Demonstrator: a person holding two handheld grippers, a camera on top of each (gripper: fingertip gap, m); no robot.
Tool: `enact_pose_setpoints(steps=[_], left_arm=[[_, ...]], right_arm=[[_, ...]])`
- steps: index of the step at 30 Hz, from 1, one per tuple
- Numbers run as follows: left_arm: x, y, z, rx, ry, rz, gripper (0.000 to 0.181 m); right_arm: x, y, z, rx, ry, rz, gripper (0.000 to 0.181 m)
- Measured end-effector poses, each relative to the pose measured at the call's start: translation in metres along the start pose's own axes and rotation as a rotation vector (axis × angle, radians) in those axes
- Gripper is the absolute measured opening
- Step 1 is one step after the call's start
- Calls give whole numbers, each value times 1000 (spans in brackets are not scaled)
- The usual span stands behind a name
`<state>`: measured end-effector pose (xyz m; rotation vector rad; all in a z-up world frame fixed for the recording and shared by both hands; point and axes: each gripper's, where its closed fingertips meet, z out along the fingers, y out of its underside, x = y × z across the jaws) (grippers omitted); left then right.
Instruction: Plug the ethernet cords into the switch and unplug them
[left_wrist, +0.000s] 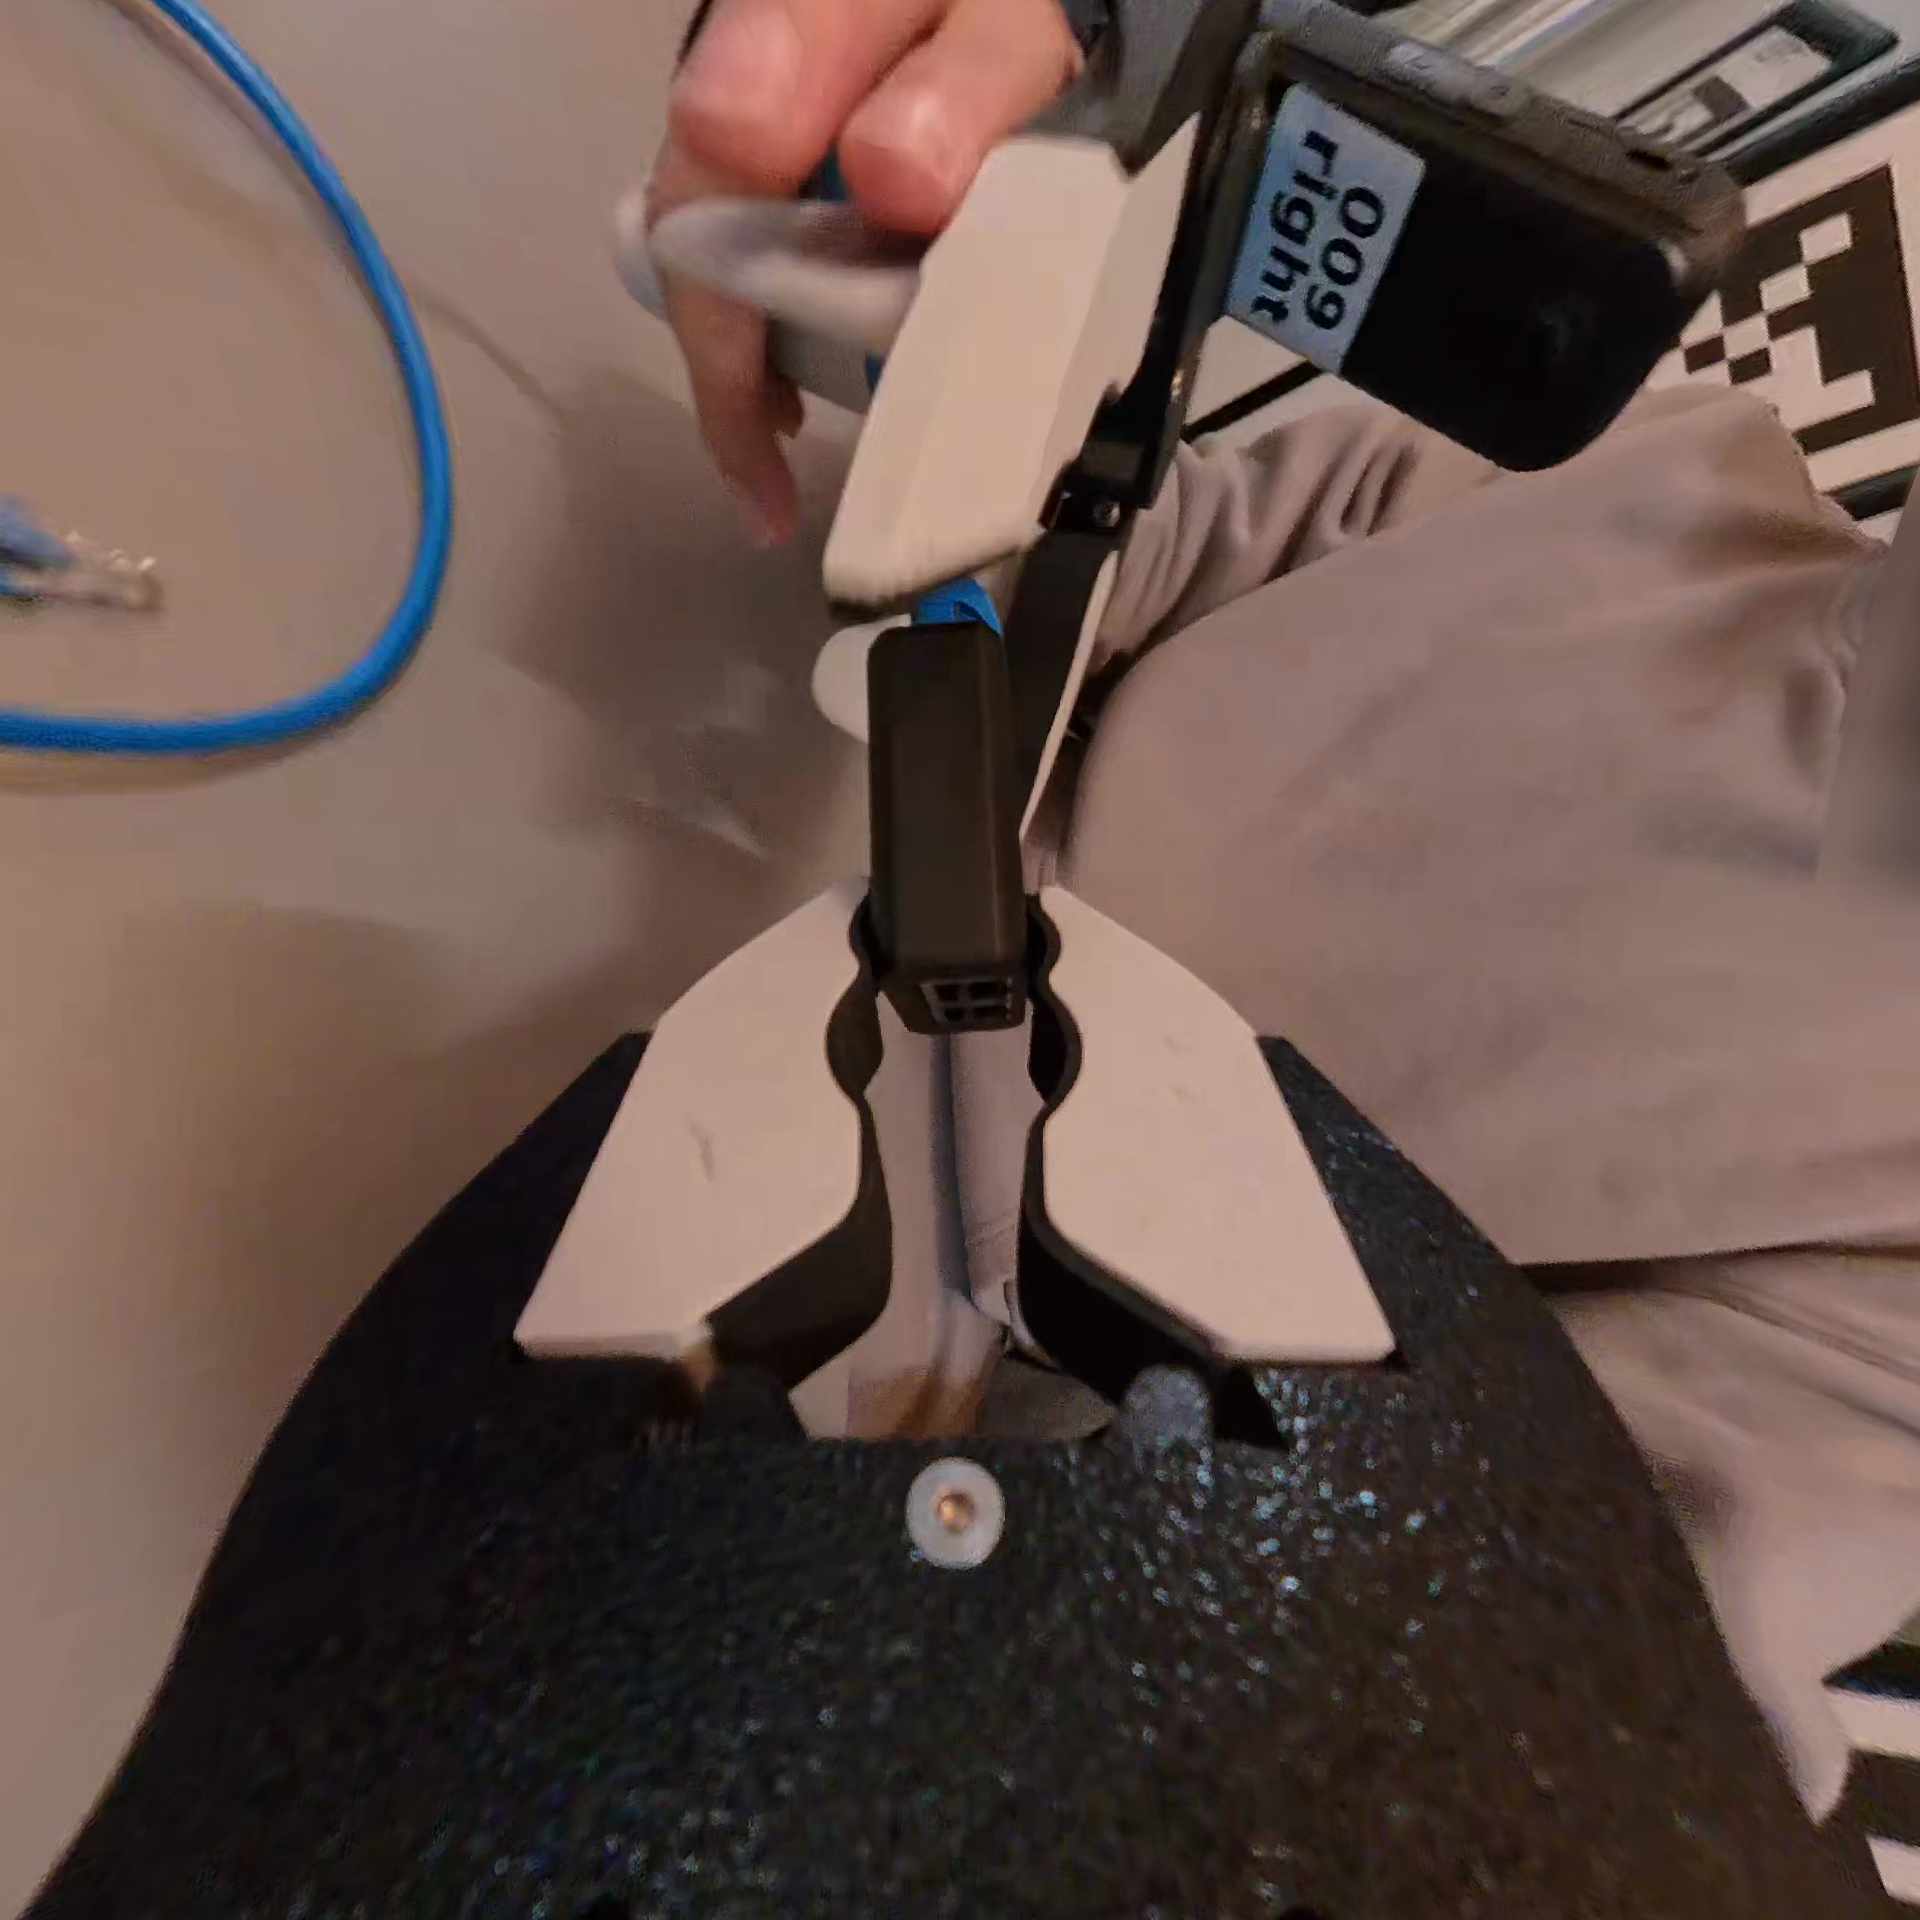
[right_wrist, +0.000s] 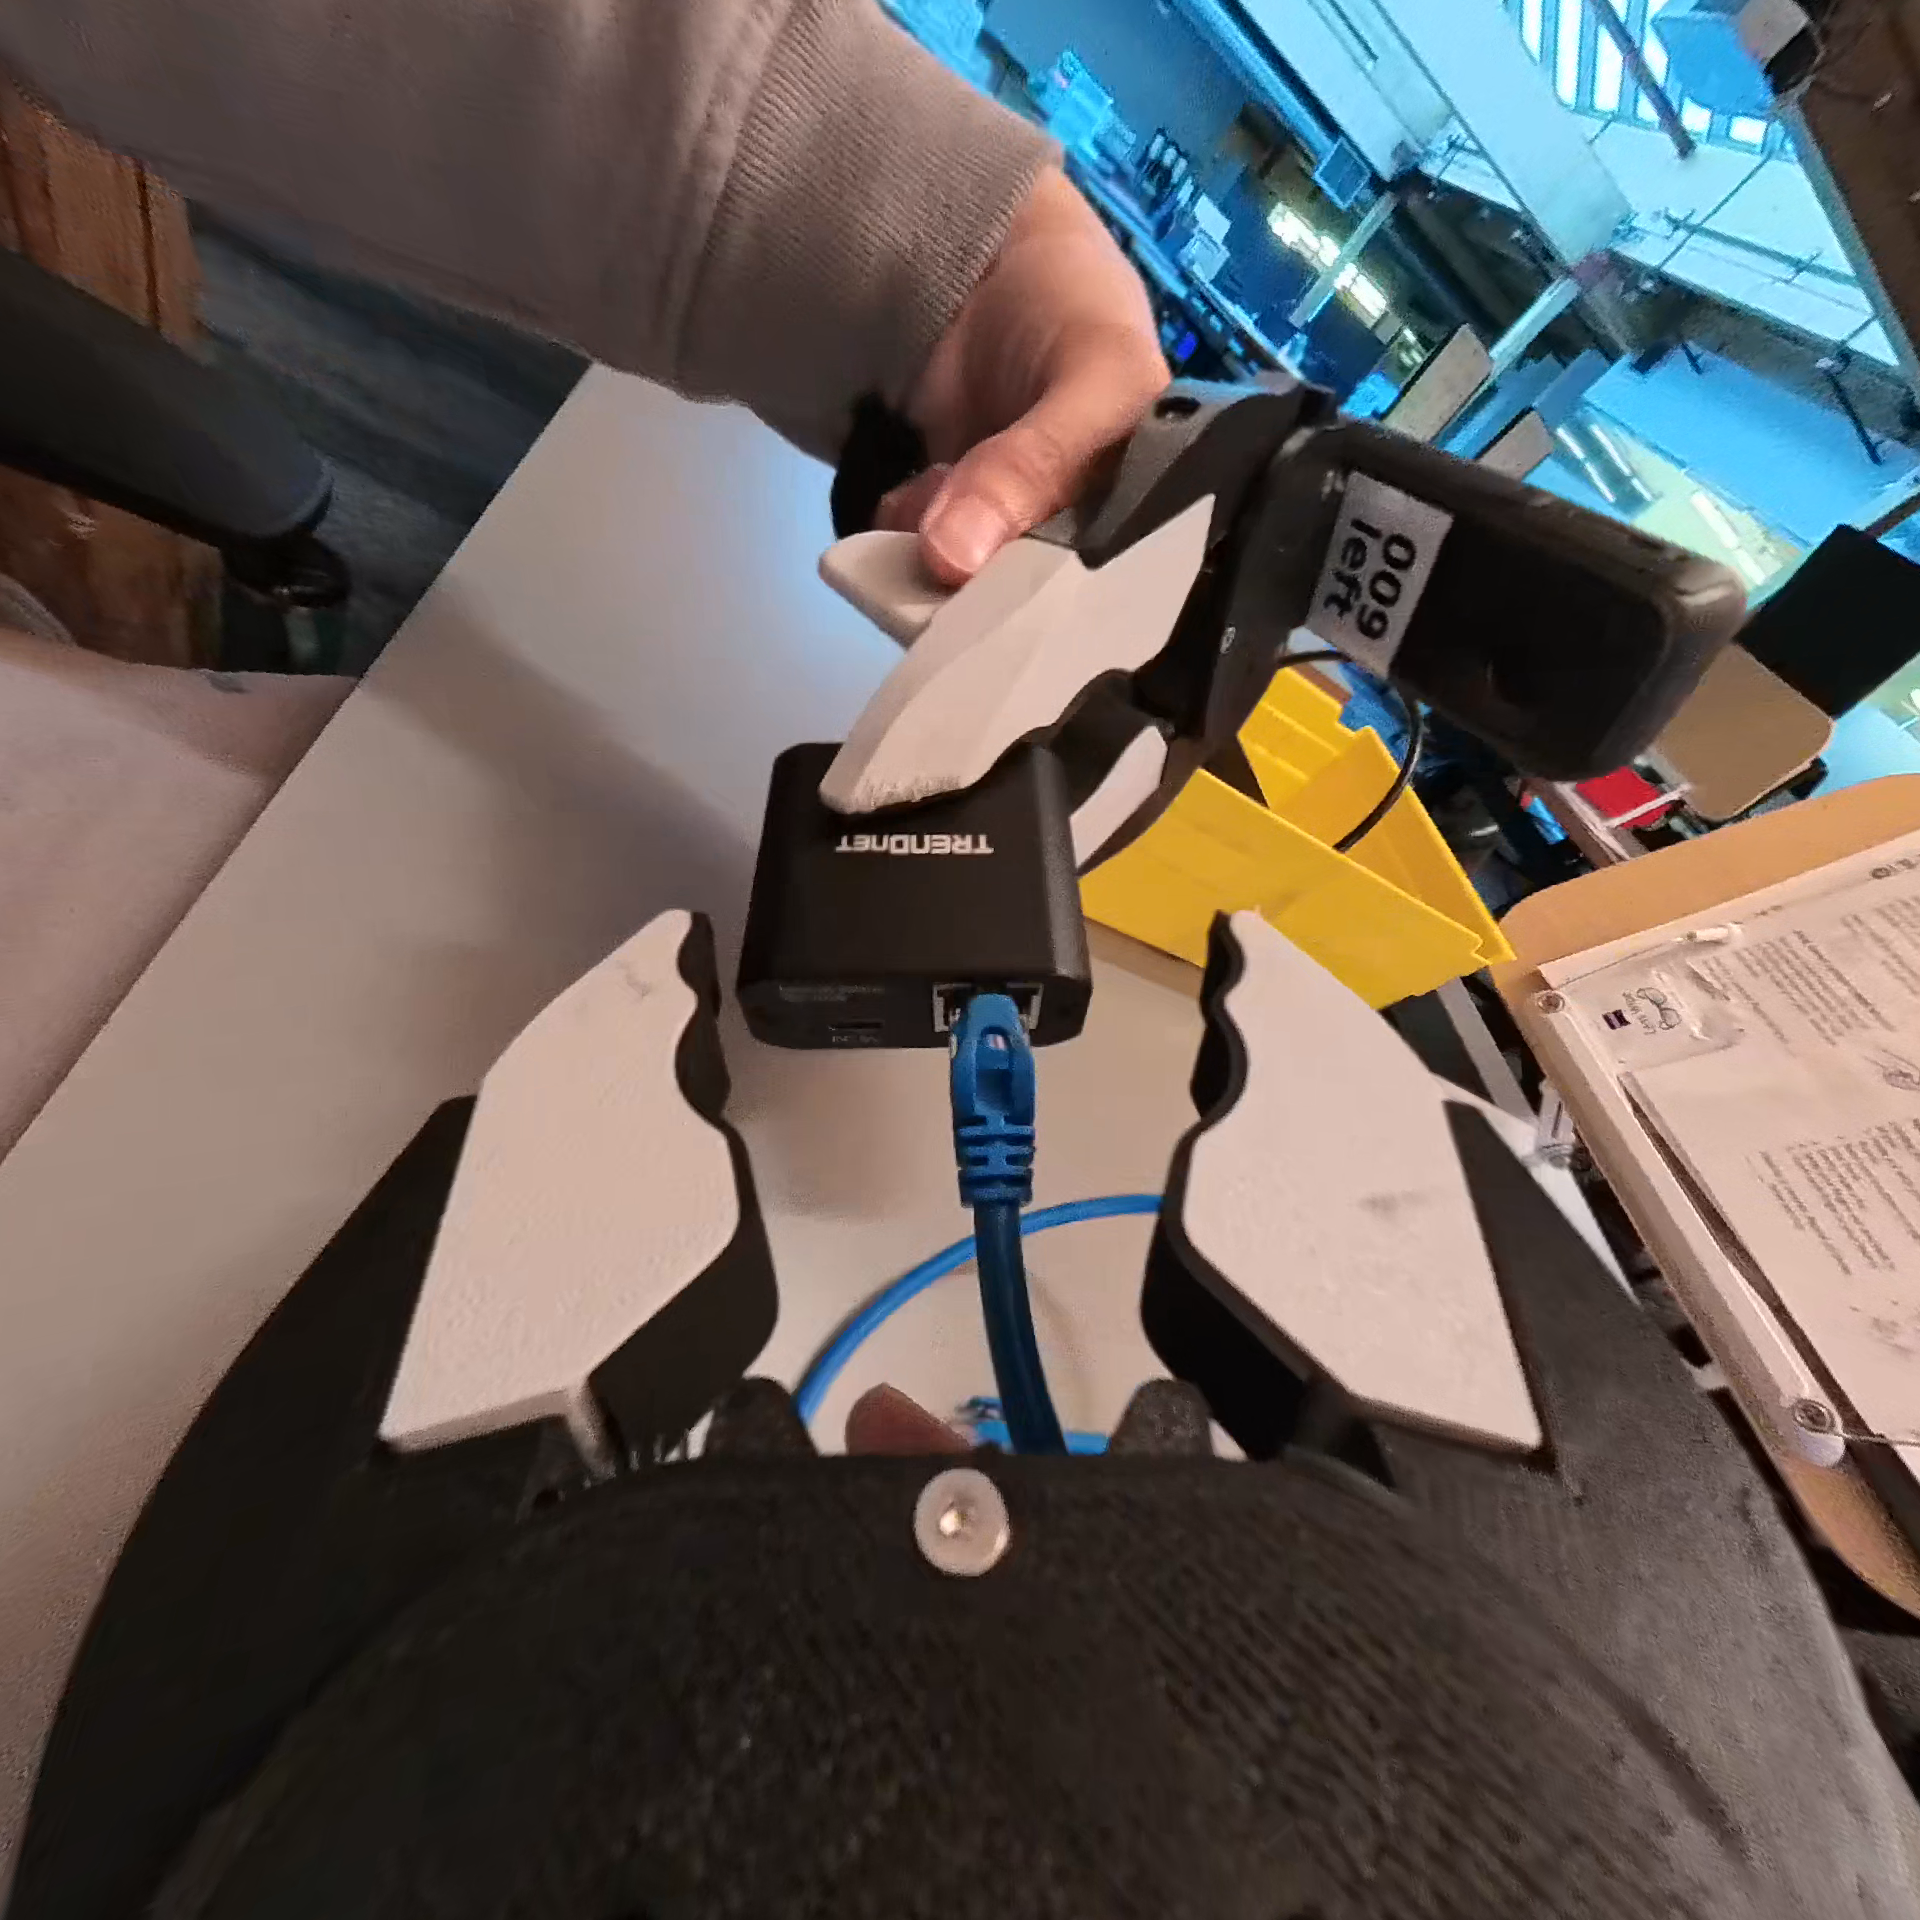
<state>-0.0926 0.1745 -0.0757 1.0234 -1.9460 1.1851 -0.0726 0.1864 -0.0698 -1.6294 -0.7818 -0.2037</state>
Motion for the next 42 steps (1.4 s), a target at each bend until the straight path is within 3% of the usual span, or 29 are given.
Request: enact_pose_setpoints(steps=[2, 6, 16, 29, 36, 39, 42], left_arm=[[1, -3, -3, -12, 51, -13, 23], [3, -11, -7, 11, 152, -25, 23], [4, -22, -3, 25, 199, -8, 24], [-8, -14, 4, -57, 136, -103, 23], [-16, -29, -5, 61, 26, -47, 26], [-12, -38, -7, 155, 71, -100, 25], [-16, -32, -6, 150, 67, -110, 24]], right_arm=[[-2, 3, -2, 8, -30, 30, 78], [3, -3, -5, 103, -16, 94, 76], [7, 5, -1, 184, 26, 131, 66], [-1, 18, 11, 183, 4, 147, 73], [14, 24, 13, 162, 102, 193, 72], [18, 19, 10, 216, 121, 242, 73], [14, 19, 11, 221, 121, 196, 73]])
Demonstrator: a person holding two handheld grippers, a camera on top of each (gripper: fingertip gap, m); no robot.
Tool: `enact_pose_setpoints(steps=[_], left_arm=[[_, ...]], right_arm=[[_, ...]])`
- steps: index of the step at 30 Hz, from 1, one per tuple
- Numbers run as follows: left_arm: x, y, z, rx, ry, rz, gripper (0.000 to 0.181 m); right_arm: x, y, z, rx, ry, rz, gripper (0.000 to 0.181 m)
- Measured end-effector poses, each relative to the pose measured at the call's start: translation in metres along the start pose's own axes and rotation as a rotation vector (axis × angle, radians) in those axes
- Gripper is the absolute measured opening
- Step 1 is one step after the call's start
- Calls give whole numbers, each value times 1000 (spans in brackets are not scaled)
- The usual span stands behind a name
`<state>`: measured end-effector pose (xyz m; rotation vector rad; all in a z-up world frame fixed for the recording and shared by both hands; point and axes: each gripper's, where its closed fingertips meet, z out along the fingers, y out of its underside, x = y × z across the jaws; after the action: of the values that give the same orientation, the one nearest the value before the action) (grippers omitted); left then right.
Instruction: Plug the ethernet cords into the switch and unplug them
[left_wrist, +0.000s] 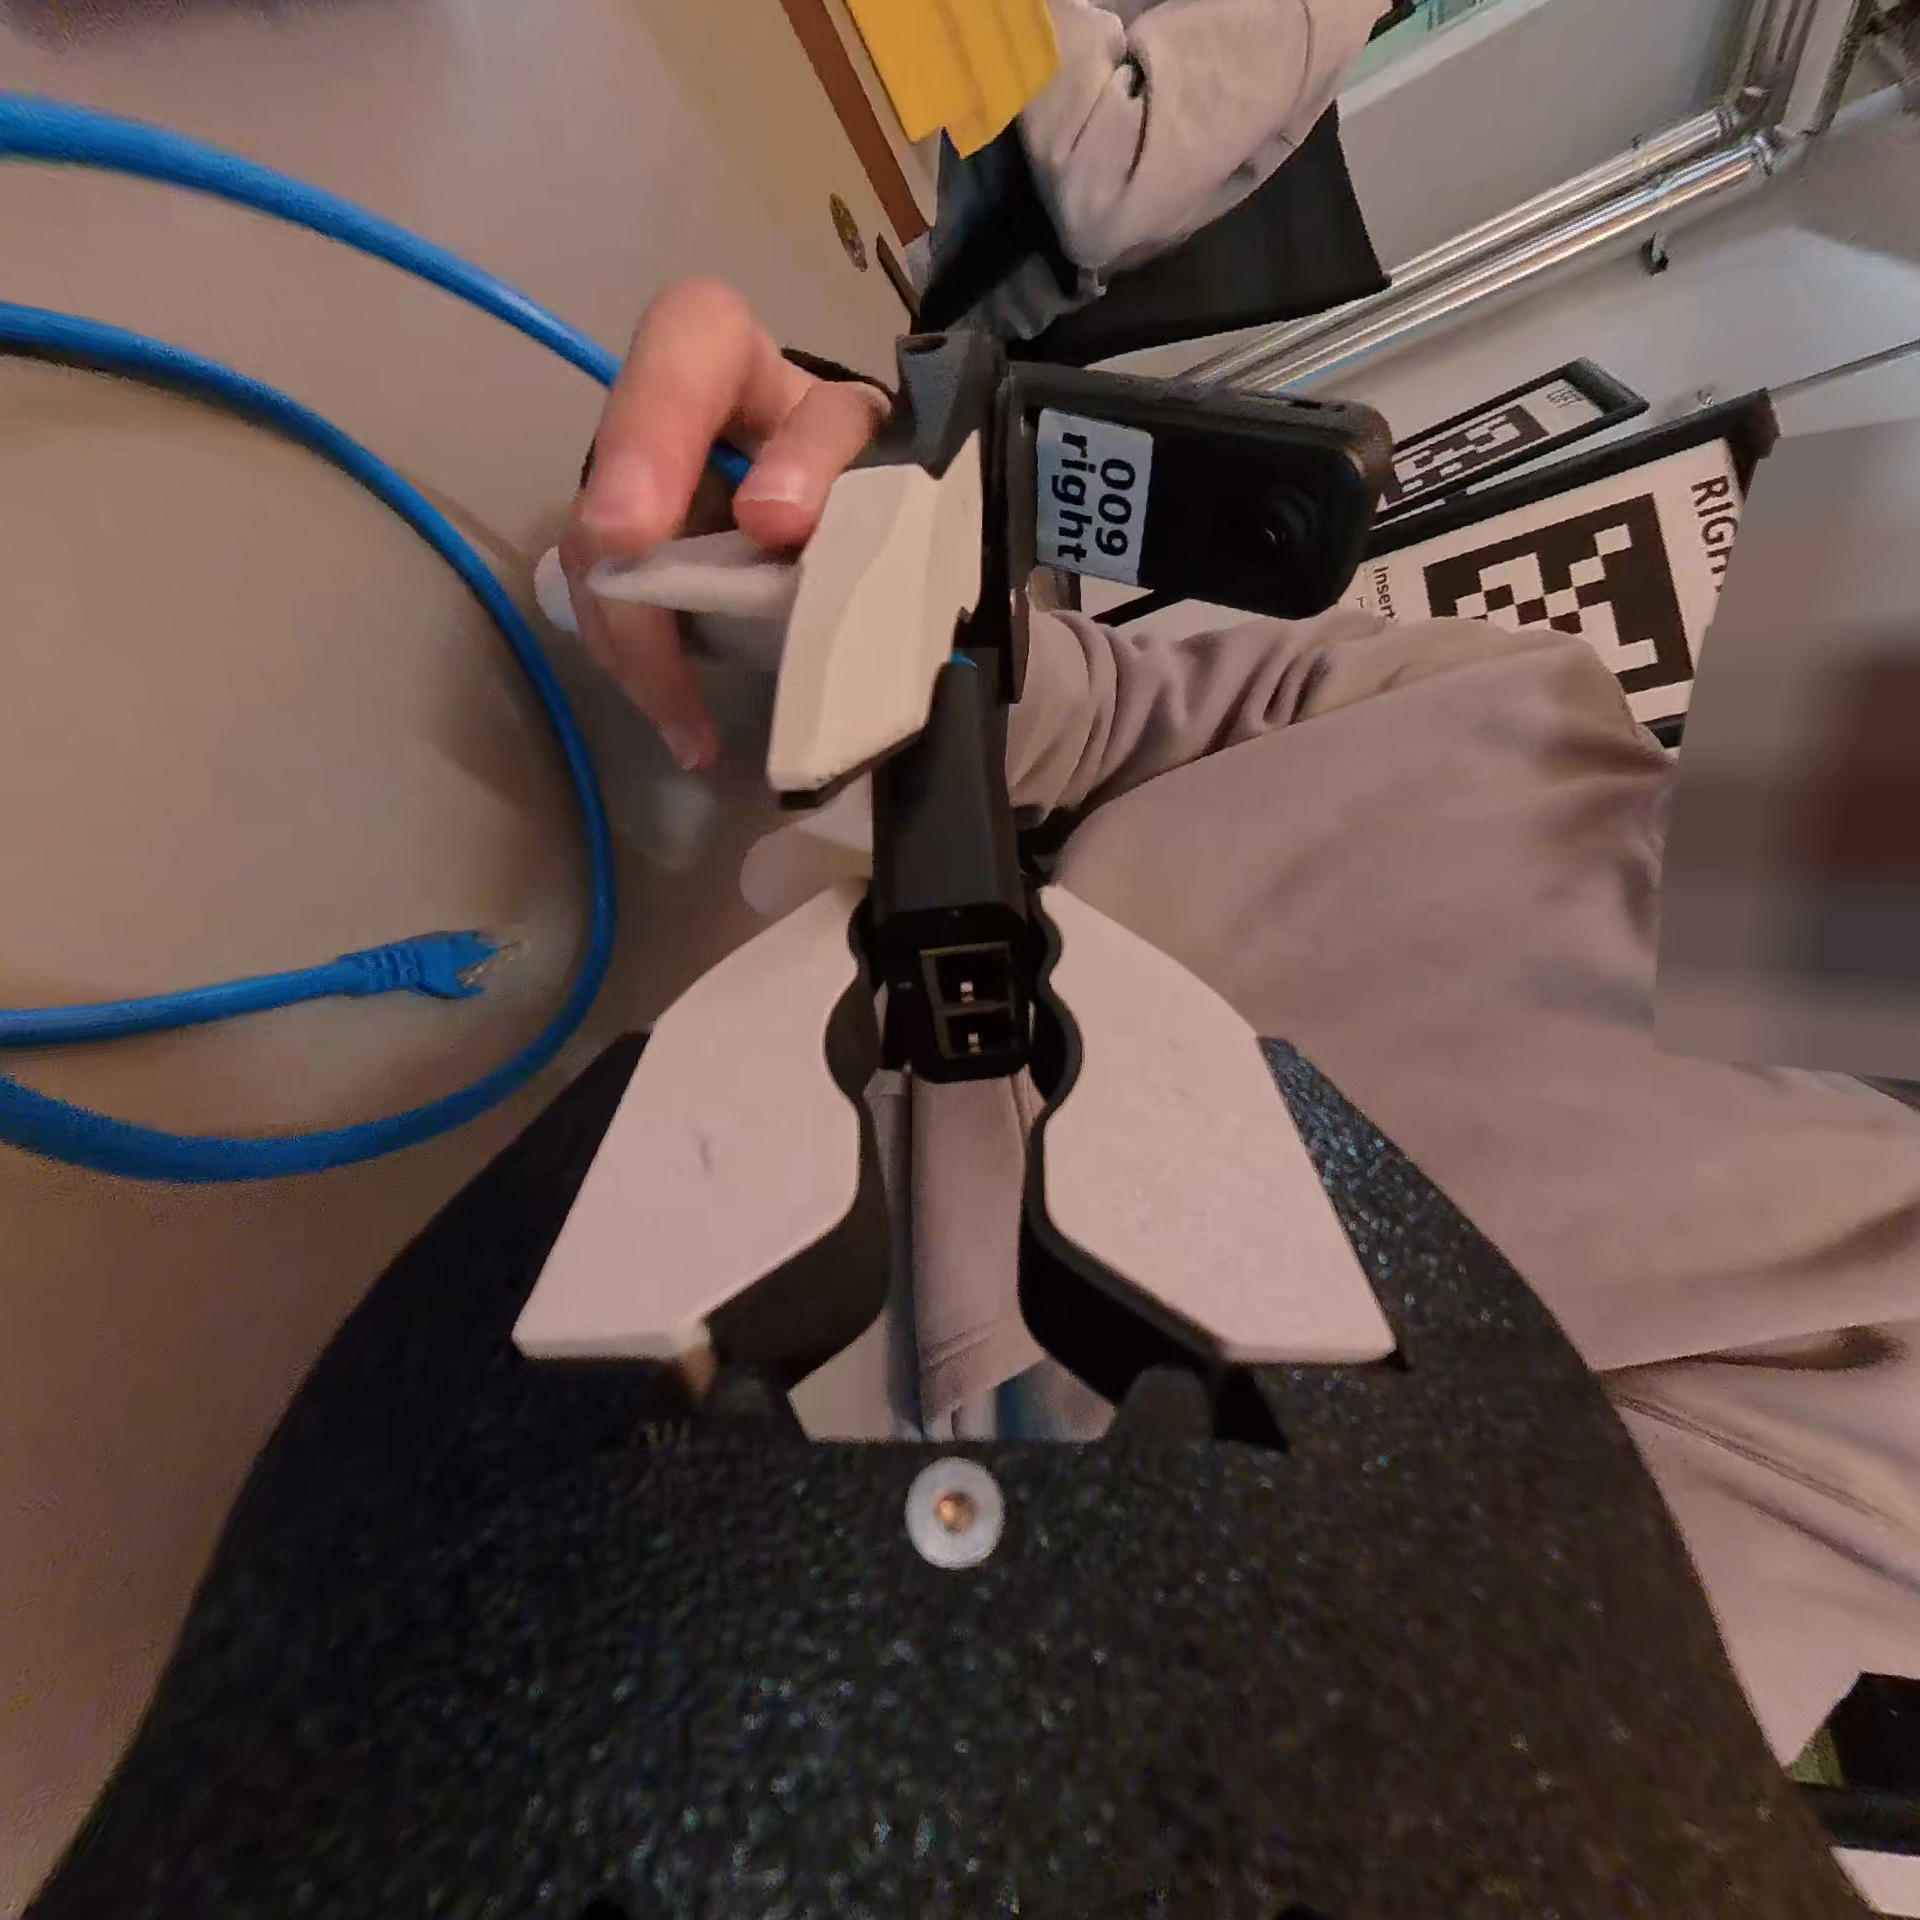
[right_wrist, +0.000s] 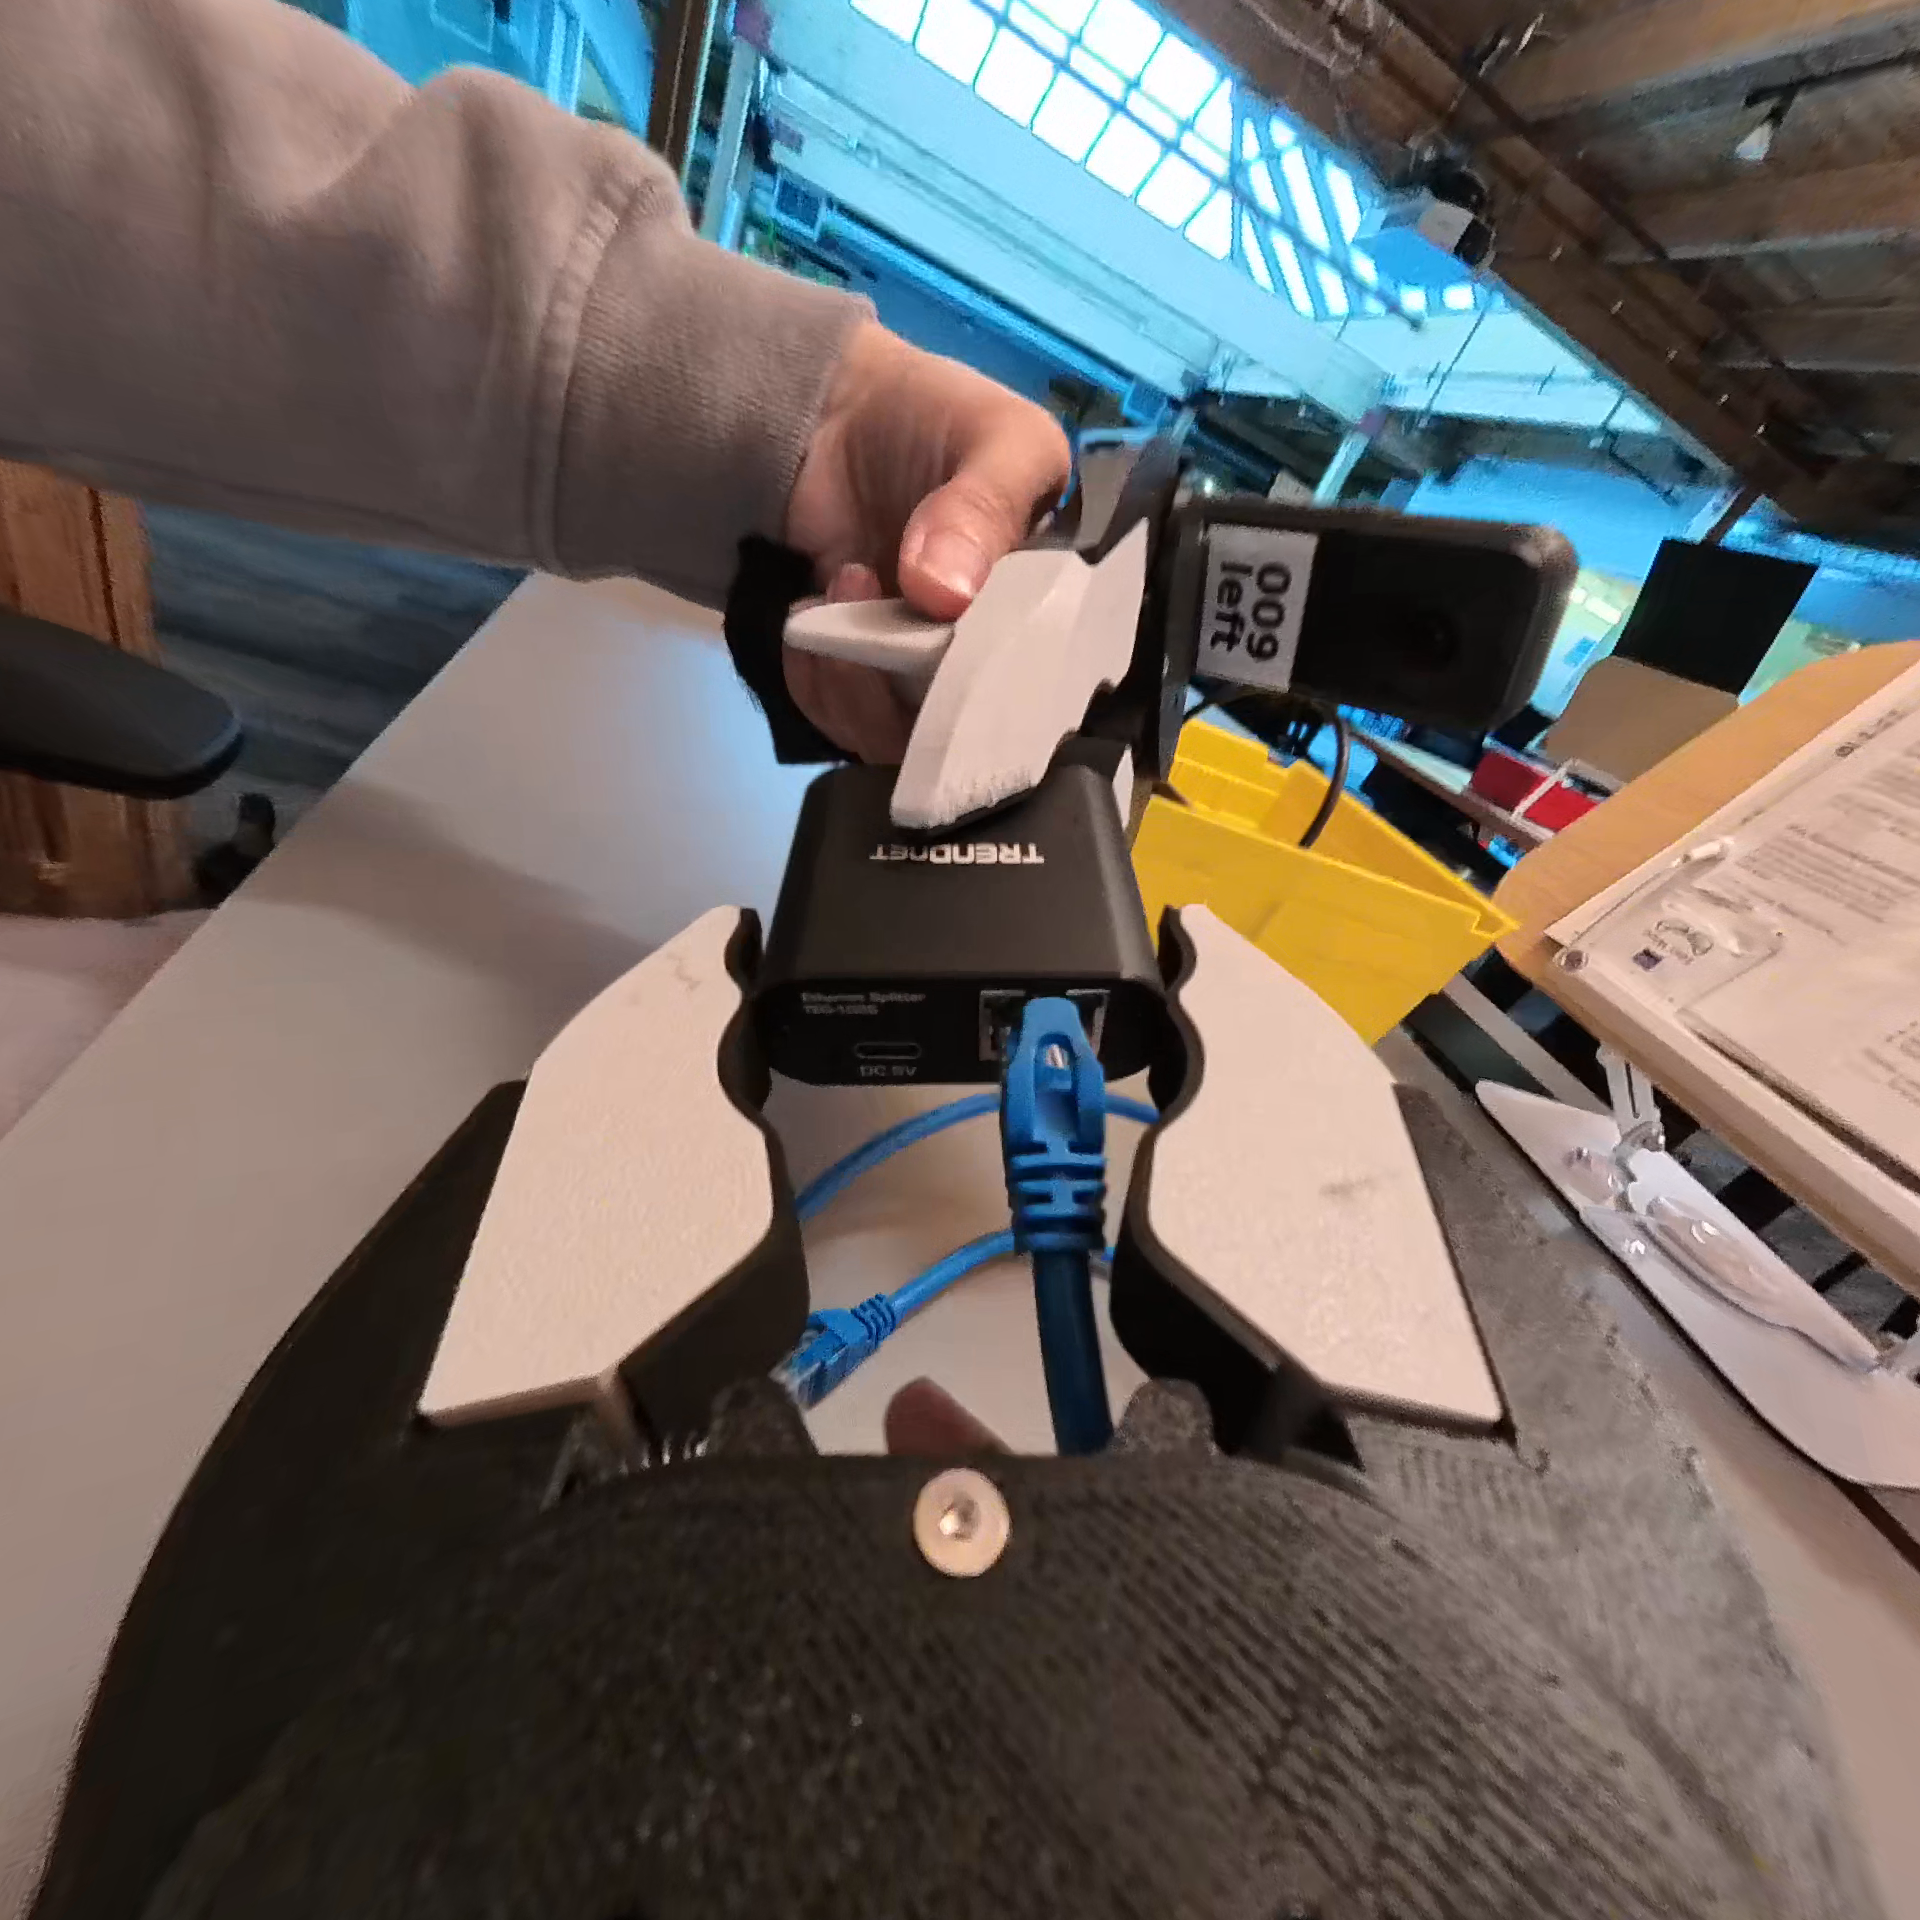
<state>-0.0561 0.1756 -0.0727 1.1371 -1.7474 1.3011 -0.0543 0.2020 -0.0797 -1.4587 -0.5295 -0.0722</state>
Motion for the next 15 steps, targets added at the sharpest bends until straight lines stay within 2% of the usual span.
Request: enact_pose_setpoints(steps=[3, 5, 10, 15], left_arm=[[0, 1, -3, 11, 9, -15, 24], [0, 0, -2, 16, 8, -22, 24], [2, -2, -1, 3, -9, 5, 24], [-1, -3, -1, 16, -12, 4, 24]], right_arm=[[4, -13, -5, 80, 15, 13, 73], [-1, -11, -5, 62, -27, 6, 67], [1, -11, -6, 91, -12, 21, 66], [1, -5, -4, 46, 4, 29, 65]])
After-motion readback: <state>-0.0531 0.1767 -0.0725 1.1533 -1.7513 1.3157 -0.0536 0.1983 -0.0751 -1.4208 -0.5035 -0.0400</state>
